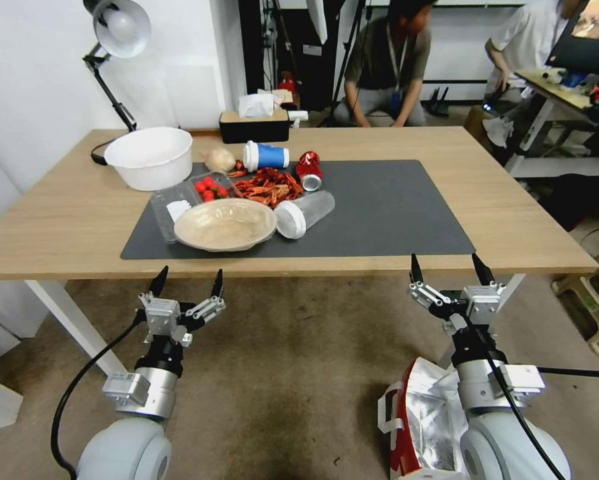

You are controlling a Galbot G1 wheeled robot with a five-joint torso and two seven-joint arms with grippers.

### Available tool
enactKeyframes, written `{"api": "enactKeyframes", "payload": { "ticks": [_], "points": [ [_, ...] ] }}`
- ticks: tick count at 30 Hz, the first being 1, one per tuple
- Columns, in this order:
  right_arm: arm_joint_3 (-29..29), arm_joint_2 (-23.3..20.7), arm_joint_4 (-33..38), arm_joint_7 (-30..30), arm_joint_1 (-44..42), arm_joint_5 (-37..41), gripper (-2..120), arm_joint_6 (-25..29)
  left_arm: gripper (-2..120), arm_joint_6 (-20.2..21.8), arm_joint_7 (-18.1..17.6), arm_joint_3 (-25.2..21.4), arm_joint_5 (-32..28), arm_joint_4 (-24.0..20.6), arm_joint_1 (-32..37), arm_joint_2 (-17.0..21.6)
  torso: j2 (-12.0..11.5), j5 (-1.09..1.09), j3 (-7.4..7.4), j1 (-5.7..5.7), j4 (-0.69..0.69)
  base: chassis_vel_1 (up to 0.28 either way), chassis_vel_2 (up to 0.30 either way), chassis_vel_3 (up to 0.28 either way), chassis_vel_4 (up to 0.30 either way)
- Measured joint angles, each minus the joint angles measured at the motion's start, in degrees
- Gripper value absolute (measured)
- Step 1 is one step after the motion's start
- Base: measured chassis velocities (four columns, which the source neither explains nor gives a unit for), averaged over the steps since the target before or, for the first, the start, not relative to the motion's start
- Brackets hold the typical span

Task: Pick up the food delivery bag from the floor and place it on the table.

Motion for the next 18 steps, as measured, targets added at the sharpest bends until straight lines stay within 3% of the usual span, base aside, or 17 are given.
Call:
{"api": "enactKeyframes", "payload": {
  "ticks": [18],
  "points": [
    [-0.09, 0.19, -0.52, -0.71, -0.89, -0.42, 100, 0.28, 100, -0.02, 1.05, 0.27, 0.29, 0.55, -0.12, -0.21, -4.87, 0.0, -2.88, -1.98, 0.0, 0.0, 0.0, 0.0, 0.0]
  ]
}}
